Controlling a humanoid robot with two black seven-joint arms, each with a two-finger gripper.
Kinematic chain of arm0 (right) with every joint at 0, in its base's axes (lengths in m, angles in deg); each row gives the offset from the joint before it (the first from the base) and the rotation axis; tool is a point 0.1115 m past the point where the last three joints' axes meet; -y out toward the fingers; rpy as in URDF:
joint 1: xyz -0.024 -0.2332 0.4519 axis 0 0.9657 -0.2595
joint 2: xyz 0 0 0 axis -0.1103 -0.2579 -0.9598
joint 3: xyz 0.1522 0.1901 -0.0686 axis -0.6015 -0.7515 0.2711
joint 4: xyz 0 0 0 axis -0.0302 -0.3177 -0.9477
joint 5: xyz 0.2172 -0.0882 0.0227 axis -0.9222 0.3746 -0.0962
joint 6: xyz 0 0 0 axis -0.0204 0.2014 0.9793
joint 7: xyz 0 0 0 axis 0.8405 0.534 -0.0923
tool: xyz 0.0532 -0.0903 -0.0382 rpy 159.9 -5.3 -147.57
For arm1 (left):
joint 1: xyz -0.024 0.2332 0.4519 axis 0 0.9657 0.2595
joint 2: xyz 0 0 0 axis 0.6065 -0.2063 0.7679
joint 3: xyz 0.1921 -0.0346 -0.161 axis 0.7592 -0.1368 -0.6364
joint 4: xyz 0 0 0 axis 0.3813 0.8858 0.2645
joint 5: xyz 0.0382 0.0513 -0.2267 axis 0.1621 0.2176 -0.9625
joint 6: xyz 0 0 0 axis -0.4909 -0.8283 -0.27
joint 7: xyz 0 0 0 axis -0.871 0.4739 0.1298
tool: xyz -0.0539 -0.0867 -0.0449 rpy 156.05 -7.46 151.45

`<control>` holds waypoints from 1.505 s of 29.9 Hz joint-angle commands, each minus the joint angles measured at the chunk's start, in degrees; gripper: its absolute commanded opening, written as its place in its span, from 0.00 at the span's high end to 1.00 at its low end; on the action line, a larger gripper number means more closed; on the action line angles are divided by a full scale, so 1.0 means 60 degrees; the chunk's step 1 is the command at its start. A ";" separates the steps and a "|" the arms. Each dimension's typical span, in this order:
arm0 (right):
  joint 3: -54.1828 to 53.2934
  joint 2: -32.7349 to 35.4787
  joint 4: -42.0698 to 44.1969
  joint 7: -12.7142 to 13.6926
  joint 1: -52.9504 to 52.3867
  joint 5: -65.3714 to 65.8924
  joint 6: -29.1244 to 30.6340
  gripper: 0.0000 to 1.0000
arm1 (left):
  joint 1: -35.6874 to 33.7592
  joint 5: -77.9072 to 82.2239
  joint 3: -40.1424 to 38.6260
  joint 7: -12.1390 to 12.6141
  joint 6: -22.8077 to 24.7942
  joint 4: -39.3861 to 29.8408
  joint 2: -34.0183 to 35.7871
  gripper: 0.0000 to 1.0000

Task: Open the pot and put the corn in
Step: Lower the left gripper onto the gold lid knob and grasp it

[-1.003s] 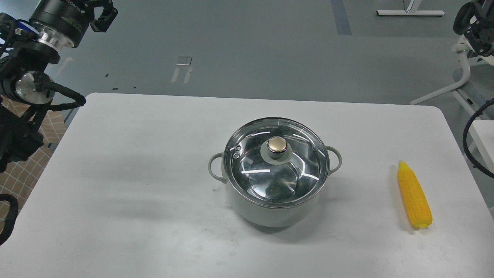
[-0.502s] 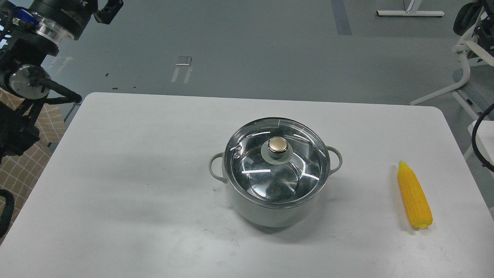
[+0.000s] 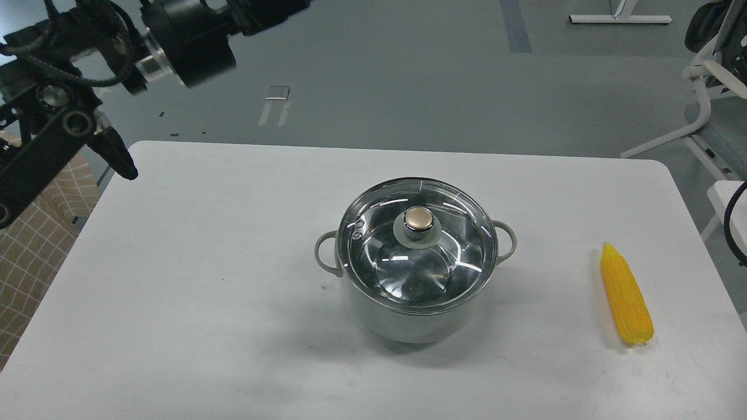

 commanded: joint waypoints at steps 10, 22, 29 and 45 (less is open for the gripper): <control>-0.0131 0.0360 -0.0032 0.0000 0.0006 -0.0322 0.0000 0.00 | -0.0020 0.4989 0.3169 0.0027 -0.0881 -0.0221 -0.1247 0.19; -0.0204 0.0404 -0.0047 0.0000 0.0006 -0.0322 0.0000 0.00 | 0.0024 0.5595 0.3786 0.0027 -0.1043 0.1126 -0.2596 0.19; -0.0204 0.0418 -0.0047 0.0000 0.0021 -0.0322 0.0000 0.00 | 0.0302 0.5595 0.3772 0.0027 -0.1175 0.1478 -0.2714 0.19; -0.0189 0.0374 -0.0047 0.0000 0.0021 -0.0322 0.0000 0.00 | 0.0610 0.5595 0.3787 -0.0164 -0.1366 0.1625 -0.2699 0.38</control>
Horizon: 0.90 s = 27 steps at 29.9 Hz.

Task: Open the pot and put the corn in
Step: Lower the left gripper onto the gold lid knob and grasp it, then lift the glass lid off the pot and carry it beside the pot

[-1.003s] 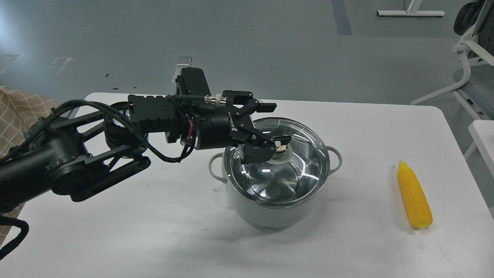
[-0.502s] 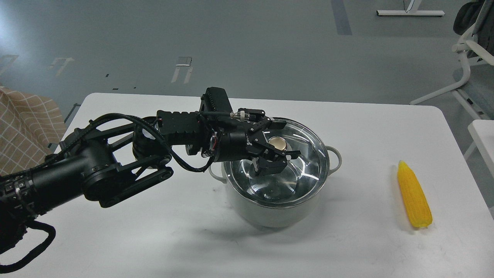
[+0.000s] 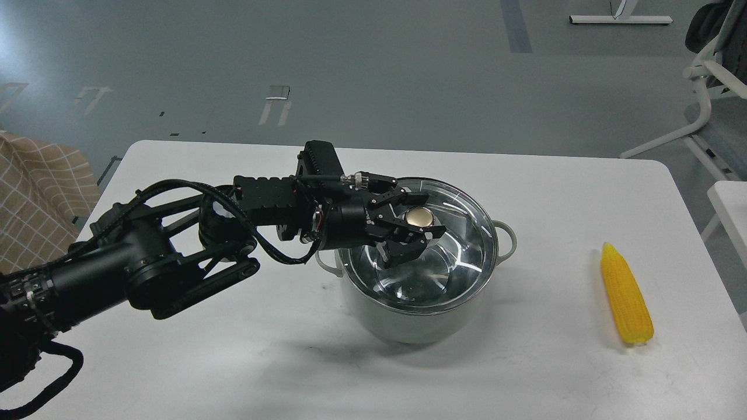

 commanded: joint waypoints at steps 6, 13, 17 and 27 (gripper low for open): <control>0.0004 -0.0019 0.0000 0.0001 0.0008 0.0000 0.0000 0.00 | 0.0089 -0.0001 0.0007 -0.0013 0.0000 0.0000 0.0000 0.53; 0.0019 -0.0063 0.0000 0.0001 0.0008 0.0000 0.0000 0.00 | 0.0074 -0.0001 -0.0022 -0.0013 0.0000 0.0000 0.0015 0.71; 0.0019 -0.0063 0.0014 0.0001 0.0008 0.0000 0.0000 0.00 | 0.0016 -0.0001 -0.0124 -0.0013 0.0015 -0.0190 0.0103 0.72; 0.0019 0.0025 0.0014 0.0001 0.0008 0.0000 0.0000 0.00 | -0.1229 -0.1541 -0.0330 0.0061 0.0088 -0.0893 0.1493 0.71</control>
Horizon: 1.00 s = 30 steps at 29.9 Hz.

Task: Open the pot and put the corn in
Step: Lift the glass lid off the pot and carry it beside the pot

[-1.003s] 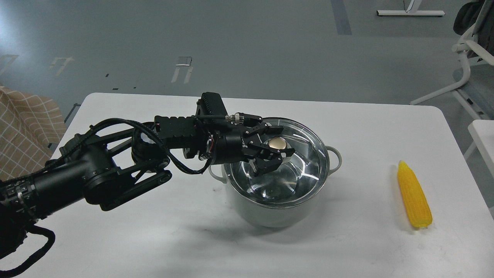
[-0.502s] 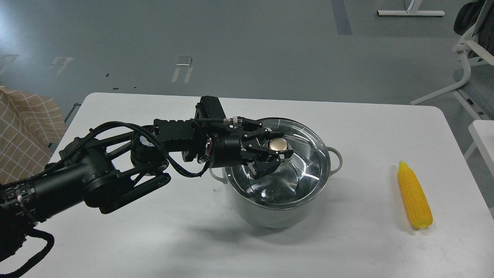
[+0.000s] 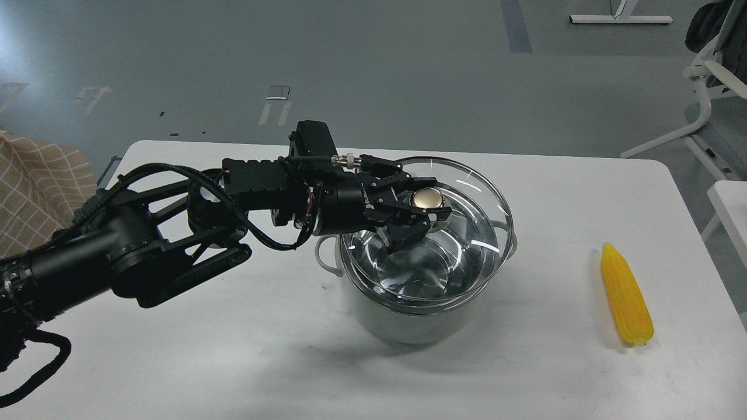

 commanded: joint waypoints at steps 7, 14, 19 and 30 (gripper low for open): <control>-0.0001 0.0027 0.0011 -0.0001 -0.0001 0.0000 0.0000 0.00 | -0.0239 -0.1095 0.0024 -0.0394 -0.0142 0.0010 0.3032 0.72; -0.0001 0.0012 0.0026 -0.0001 0.0014 0.0000 0.0000 0.00 | 0.1124 -0.1842 -0.0005 -0.0688 -0.1270 0.0597 0.4572 0.72; 0.0014 -0.0002 0.0026 -0.0001 0.0014 0.0000 0.0000 0.00 | 0.2162 -0.2647 0.0068 -0.1054 -0.2469 0.1342 0.5479 0.72; 0.0117 -0.0076 -0.0003 -0.0001 0.0087 0.0000 0.0000 0.00 | 0.4023 -0.2648 0.0142 -0.0805 -0.3292 0.2806 0.5437 0.72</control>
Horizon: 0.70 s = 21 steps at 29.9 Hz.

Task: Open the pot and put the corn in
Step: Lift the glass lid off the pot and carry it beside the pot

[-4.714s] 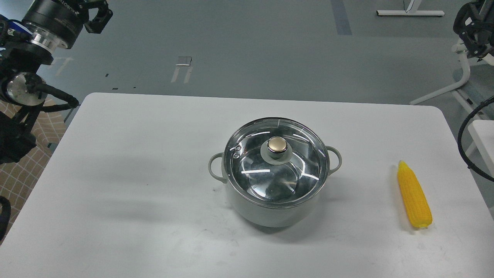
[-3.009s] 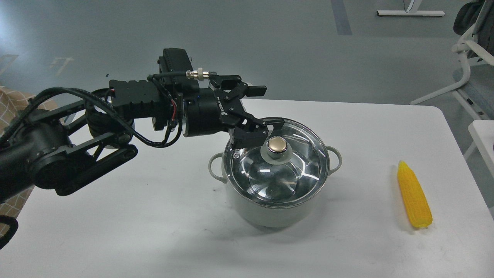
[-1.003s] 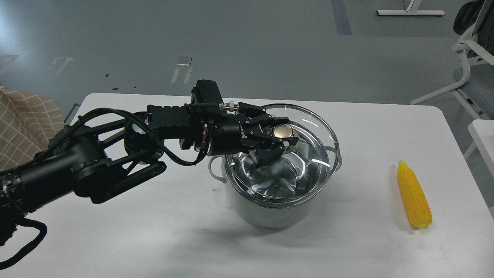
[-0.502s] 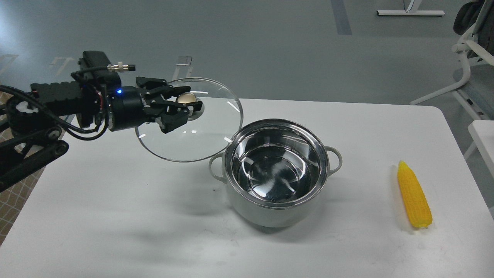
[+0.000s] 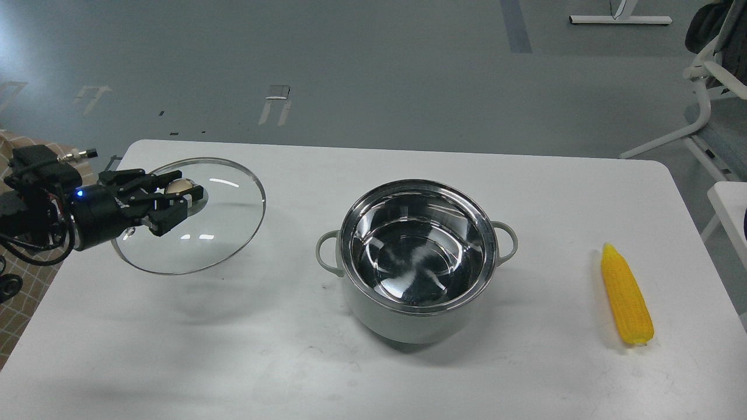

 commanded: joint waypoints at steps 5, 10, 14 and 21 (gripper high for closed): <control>0.0016 0.0013 0.0006 -0.0001 0.0014 0.0000 0.0000 0.00 | 0.0561 0.0024 0.0006 -0.0012 -0.0202 0.1345 -0.0465 0.71; 0.0016 0.0013 0.0006 -0.0001 0.0014 0.0015 0.0000 0.00 | 0.0767 0.0083 0.0006 0.0003 -0.0261 0.1376 -0.0862 0.71; 0.0016 0.0028 0.0035 -0.0001 0.0043 0.0000 0.0000 0.00 | 0.0840 0.0054 0.0021 0.0003 -0.0247 0.1478 -0.1184 0.71; 0.0031 0.0189 0.0035 0.0000 0.0101 0.0015 0.0000 0.00 | 0.0913 -0.0005 0.0021 -0.0055 -0.0261 0.1947 -0.1492 0.47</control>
